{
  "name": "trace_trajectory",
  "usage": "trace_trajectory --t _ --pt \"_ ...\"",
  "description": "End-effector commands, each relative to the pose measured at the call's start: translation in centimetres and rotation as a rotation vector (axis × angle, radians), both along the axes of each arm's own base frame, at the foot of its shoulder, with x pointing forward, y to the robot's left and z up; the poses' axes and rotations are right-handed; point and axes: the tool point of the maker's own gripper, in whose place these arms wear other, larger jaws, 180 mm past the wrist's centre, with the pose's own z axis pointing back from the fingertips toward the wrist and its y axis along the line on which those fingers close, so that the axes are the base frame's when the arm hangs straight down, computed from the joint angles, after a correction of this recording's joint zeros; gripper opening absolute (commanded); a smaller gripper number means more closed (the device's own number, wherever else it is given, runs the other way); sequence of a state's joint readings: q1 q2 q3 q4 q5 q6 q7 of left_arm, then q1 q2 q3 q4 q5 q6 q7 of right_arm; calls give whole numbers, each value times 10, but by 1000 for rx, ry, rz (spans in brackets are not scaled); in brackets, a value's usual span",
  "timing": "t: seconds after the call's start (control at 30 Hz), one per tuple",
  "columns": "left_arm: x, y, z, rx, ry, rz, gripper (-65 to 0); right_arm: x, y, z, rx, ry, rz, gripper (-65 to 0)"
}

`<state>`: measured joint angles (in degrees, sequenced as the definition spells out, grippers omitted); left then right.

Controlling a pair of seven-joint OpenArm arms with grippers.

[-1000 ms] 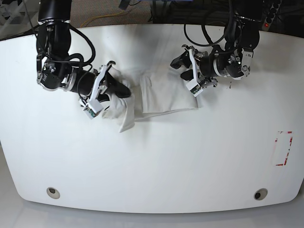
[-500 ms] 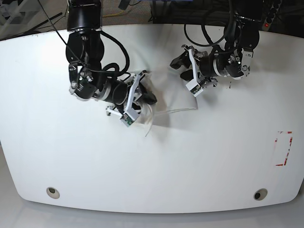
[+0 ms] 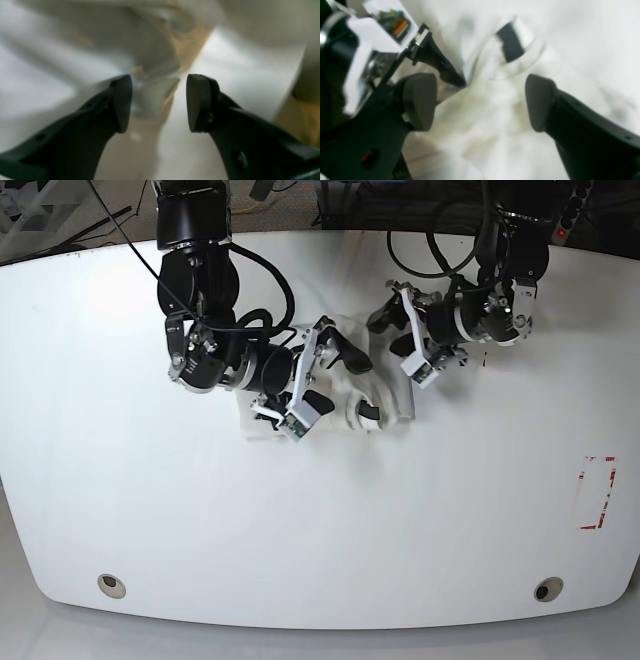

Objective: Fold the T-shirt properly
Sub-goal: 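Fold the other side inward with the right gripper toward the left gripper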

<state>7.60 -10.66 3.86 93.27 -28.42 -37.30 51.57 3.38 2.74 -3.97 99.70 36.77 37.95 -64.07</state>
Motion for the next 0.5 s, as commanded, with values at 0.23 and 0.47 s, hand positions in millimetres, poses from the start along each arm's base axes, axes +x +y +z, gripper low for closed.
trace_trajectory --t 0.23,0.47 --pt "49 60 87 -61 -270 226 -332 -6 -35 9 116 24 -72 -193" --pt "58 108 110 26 -354 299 -332 -24 -21 -12 74 70 -30 -193"
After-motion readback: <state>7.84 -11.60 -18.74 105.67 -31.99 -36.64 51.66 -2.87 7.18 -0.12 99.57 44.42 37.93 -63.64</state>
